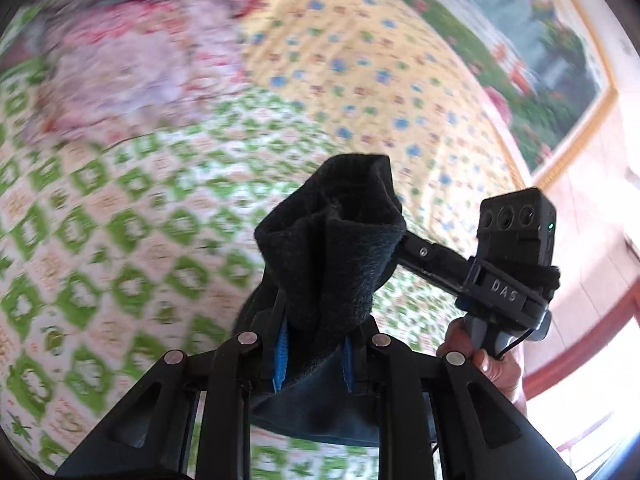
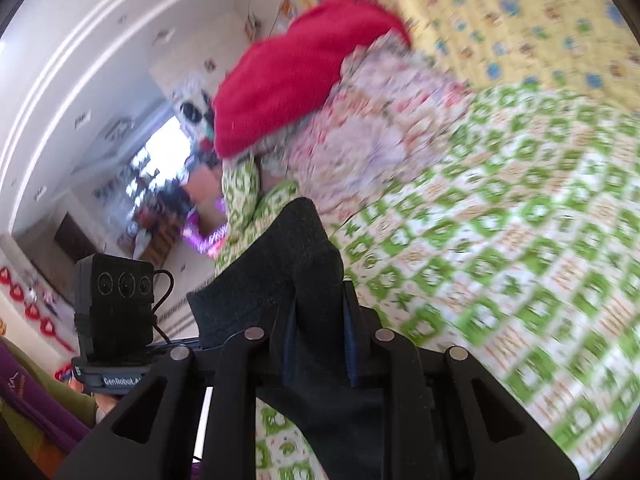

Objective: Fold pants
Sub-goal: 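Grasp the end of the folded pants with both grippers and lift it, then fold the held end over onto the rest of the pants with both grippers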

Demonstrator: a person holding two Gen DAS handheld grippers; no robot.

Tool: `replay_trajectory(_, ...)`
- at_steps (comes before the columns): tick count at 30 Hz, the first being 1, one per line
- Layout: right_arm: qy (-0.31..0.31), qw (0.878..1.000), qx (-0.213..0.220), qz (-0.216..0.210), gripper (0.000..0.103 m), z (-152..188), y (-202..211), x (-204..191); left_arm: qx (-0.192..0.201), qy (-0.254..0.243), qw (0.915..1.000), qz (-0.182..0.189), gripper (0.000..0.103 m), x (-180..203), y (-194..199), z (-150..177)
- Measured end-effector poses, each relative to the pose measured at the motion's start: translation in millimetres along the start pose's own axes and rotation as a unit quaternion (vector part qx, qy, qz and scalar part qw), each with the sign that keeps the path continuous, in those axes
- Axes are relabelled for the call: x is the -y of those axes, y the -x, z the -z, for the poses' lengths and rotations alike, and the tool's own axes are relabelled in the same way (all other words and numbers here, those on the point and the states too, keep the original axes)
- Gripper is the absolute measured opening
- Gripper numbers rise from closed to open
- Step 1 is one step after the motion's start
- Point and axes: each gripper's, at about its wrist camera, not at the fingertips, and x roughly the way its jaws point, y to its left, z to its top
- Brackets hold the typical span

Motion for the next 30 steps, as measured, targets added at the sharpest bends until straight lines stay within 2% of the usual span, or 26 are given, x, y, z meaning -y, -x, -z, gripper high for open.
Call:
replay_trajectory(8,-0.049,0.995,0.081,0.025,0.021,41,89,24,-0.040,-0.073,0.9957,0.042,0.020,80,-26,26)
replay_trajectory(14,-0.089,0.988,0.122,0.040,0.021,87,142,41,-0.084,-0.119,0.9873,0.064,0.020,131,-51,59)
replay_trajectory(21,-0.132,0.976,0.161,0.059,0.021,135,183,61,-0.126,-0.147,0.9784,0.073,0.020,165,-76,88)
replay_trajectory(30,-0.167,0.966,0.182,0.074,0.021,175,208,82,-0.163,-0.169,0.9691,0.073,0.020,187,-103,119)
